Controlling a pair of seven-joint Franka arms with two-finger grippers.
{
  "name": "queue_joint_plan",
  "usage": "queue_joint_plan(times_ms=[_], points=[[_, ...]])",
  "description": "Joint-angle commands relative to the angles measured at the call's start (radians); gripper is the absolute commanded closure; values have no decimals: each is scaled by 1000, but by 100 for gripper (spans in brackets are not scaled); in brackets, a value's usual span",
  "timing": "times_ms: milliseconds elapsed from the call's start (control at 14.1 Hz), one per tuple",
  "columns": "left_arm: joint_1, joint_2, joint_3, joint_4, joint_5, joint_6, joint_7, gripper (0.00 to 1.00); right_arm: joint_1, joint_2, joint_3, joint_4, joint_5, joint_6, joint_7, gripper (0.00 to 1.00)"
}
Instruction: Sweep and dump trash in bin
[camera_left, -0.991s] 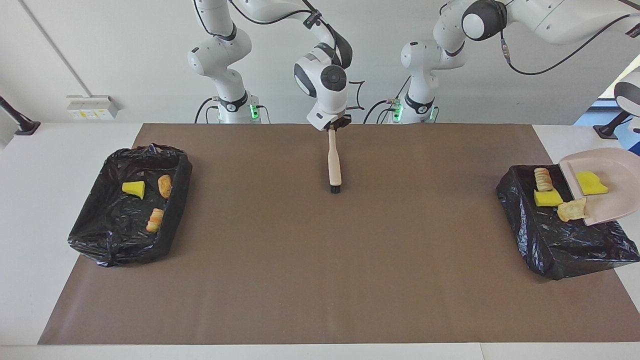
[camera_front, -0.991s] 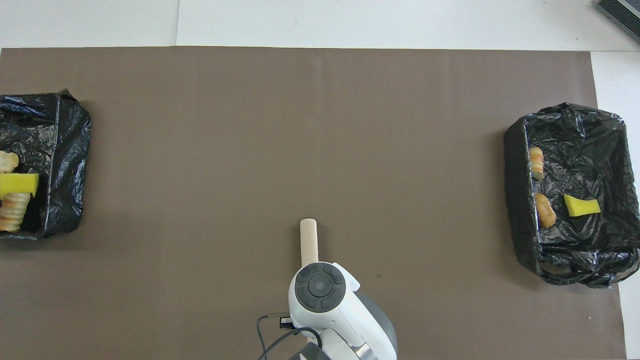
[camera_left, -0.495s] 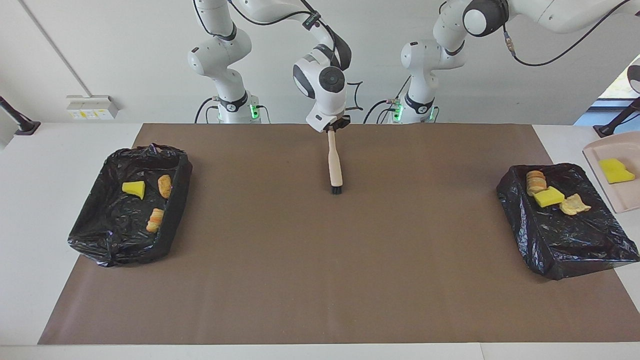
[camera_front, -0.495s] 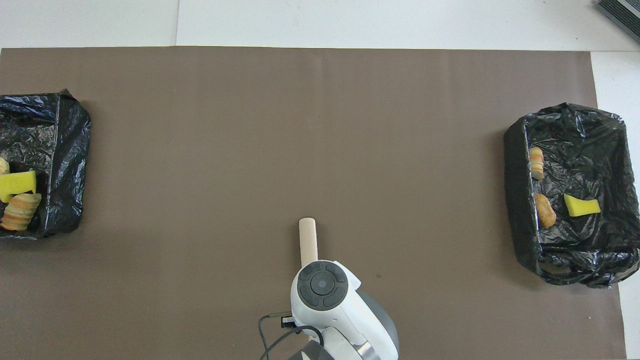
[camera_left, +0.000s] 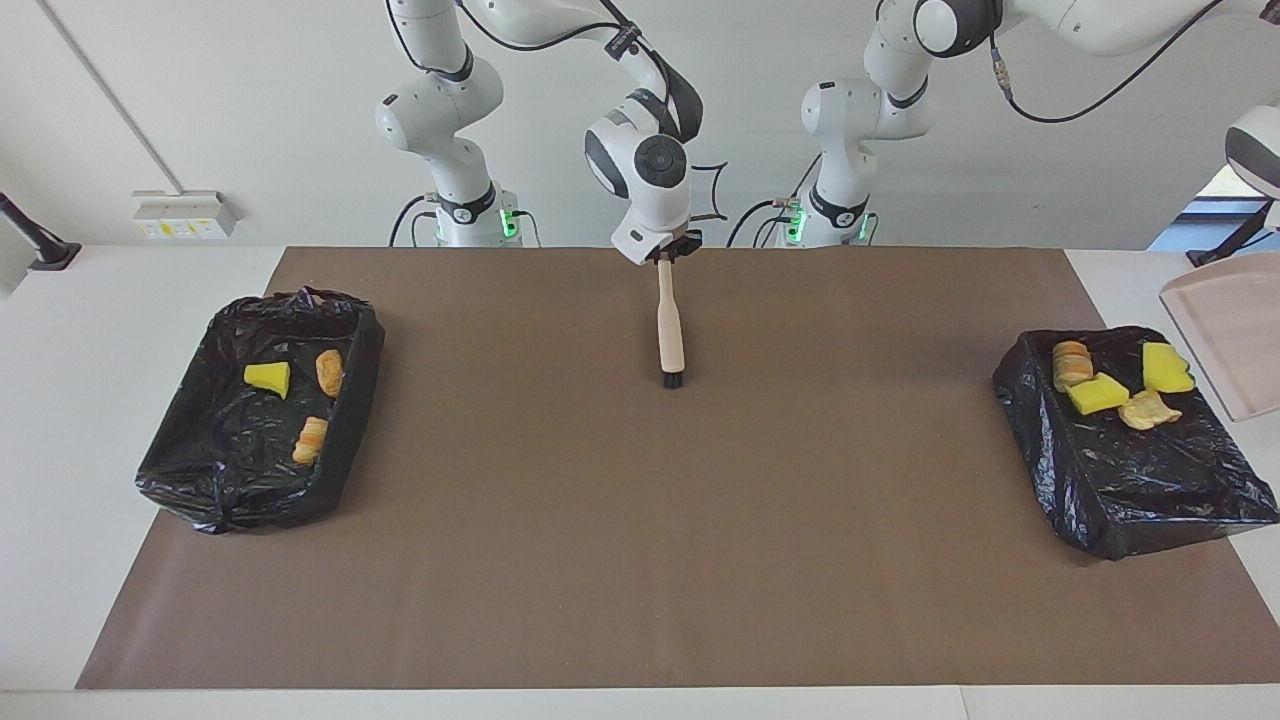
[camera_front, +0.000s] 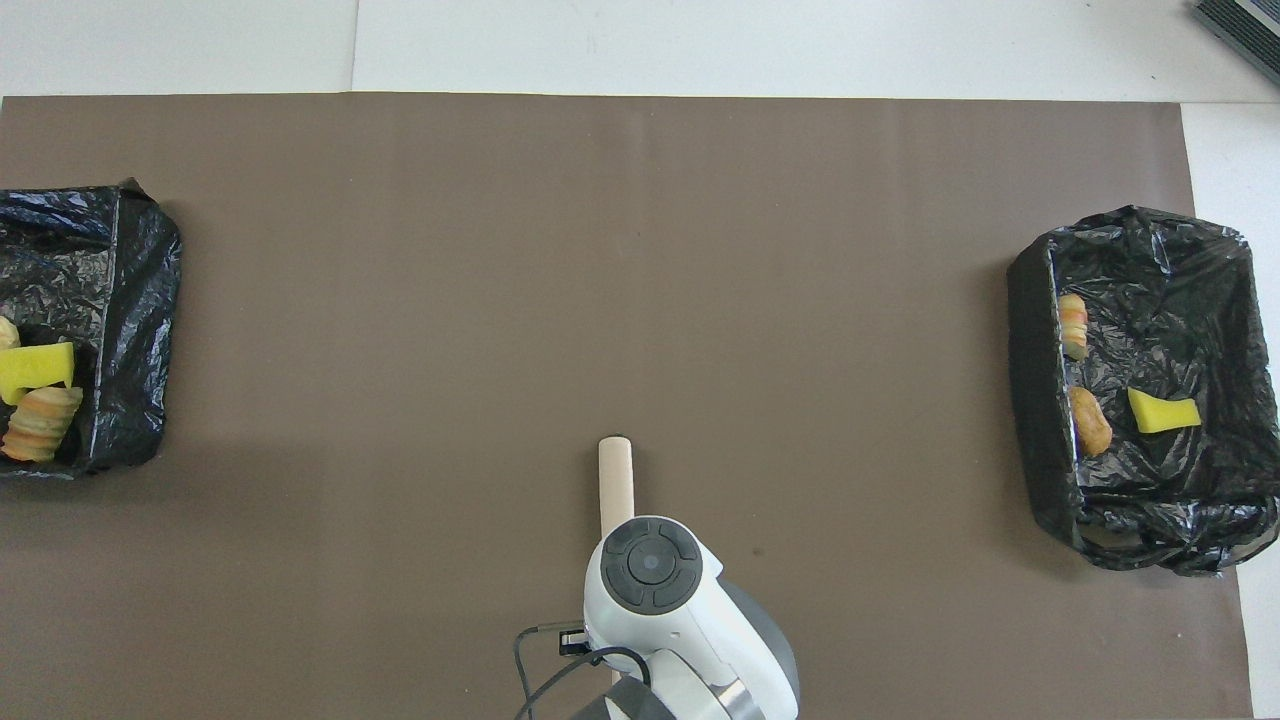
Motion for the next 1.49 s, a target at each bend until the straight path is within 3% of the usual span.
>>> queue_joint_plan(times_ms=[0,71,142,212,566,708,1062,1203,1415], points=[[-6,-89,-19,-44,23,-10,-6,100,-16,-7,2,-12,30,17,-15,88],[-6,-100,-47,-31,19,-26,-5,100,-16,-7,2,-12,30,17,-14,75],[-3,-109,-89,-27,-18,-67,-14,100,-16,-7,2,-12,30,17,-15,46],[-5,-125,-116,-28,-88,-95,-18,100,-15,-7,2,-12,30,18,-17,0],[-6,-143,-284,-82,-276,-125,-70,100,-56,36,-6,46,4,23,-29,0],[-8,-142,-369,-114,-325,-129,-170,100,-113,47,-6,84,-78,24,-32,0],[-15,-128,-531,-178,-460,-157,-639,100,-352,52,-6,184,-253,26,-246,0],[-15,-96,-631,-178,-465,-171,-861,100,-448,58,-3,243,-373,26,-287,0],[-15,-32,-783,-172,-465,-165,-1245,100,-550,56,-8,314,-436,8,-372,0]])
